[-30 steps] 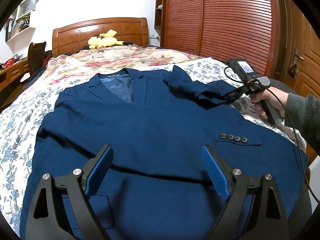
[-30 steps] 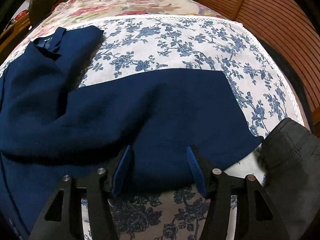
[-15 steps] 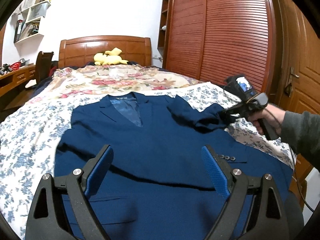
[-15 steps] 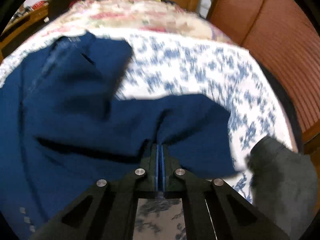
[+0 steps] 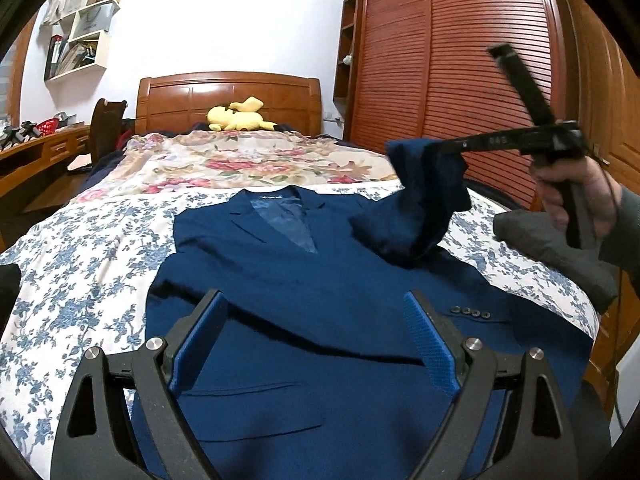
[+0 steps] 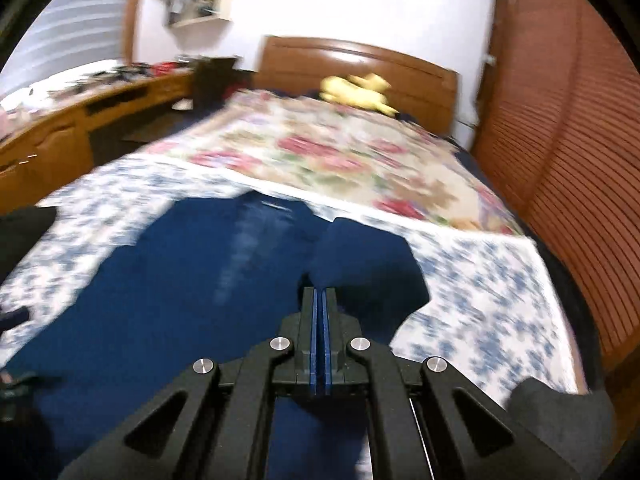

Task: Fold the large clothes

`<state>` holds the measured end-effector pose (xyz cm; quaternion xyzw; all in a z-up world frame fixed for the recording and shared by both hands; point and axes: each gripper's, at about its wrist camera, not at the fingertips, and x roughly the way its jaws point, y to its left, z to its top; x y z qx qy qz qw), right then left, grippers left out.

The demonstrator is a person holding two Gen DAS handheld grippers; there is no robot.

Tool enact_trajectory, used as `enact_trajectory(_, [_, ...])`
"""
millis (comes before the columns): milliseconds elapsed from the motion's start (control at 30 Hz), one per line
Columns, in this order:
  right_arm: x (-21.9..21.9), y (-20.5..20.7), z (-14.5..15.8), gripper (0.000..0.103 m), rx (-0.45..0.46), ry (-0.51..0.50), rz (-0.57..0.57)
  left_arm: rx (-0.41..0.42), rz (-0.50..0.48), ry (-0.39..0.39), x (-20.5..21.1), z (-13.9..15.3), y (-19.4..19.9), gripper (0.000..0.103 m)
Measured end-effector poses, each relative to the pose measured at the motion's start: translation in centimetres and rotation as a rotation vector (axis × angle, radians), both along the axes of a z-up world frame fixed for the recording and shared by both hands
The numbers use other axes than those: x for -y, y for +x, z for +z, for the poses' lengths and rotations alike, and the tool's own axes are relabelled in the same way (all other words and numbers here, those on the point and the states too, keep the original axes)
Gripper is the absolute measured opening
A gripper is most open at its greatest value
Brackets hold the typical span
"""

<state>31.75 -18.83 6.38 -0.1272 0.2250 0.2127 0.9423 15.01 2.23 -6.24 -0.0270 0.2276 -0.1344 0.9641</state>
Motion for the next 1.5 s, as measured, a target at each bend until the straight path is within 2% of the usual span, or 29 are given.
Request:
enact_trajectory(200, [-2.3,-4.9,-2.9,0.002,-0.067,-0.017,0.137,0.0,0.022,-0.011,-0.9,0.1,-0.2,0.09])
enact_trajectory(333, [-2.4,-5.9,-5.9,0.002,-0.155,-0.024,0.156,-0.001,0.03,-0.01,-1.1,0.0,-0.1,0.09])
enact_trajectory(500, [-2.4,-8.0,-8.4,0.002,-0.213,-0.014,0.159,-0.006,0.033,-0.025,-1.3,0.0,0.1,0.09])
enact_trajectory(633, [-2.9,-8.7,-8.6,0.004,-0.231,-0.046,0.164,-0.006,0.03,-0.017,-1.2,-0.1,0.1,0.09])
enact_trajectory(700, [-3.9,-7.5,-8.2,0.005,-0.222,-0.066,0.165,-0.008,0.029,-0.016,-1.2,-0.2,0.2,0.09])
enact_trajectory(833, [-4.0,-8.3,-6.7,0.006,-0.167,-0.058,0.17,-0.009,0.032,-0.015,-1.3,-0.2,0.1,0.09])
enact_trajectory(900, [-3.7,-8.5,-6.3,0.012,-0.14,-0.048,0.162,-0.015,0.035,-0.012,-1.3,-0.3,0.3,0.09])
enact_trajectory(967, [-3.5,-8.3,-6.4,0.021,-0.136,-0.048,0.147,-0.02,0.034,-0.011,-1.3,-0.4,0.4,0.09])
enact_trajectory(1033, [-3.5,-7.3,-7.0,0.036,-0.152,-0.051,0.126,-0.022,0.034,-0.008,-1.3,-0.5,0.4,0.09])
enact_trajectory(1067, [-3.5,-6.7,-7.5,0.038,-0.163,-0.047,0.116,-0.023,0.032,-0.005,-1.3,-0.5,0.4,0.09])
enact_trajectory(1333, [-4.6,-1.1,-11.9,0.039,-0.282,-0.022,0.025,-0.025,0.031,0.014,-1.4,-0.6,0.2,0.09])
enact_trajectory(1500, [-4.5,1.2,-13.6,0.039,-0.37,0.045,-0.013,-0.028,0.034,0.014,-1.8,-0.7,0.1,0.09])
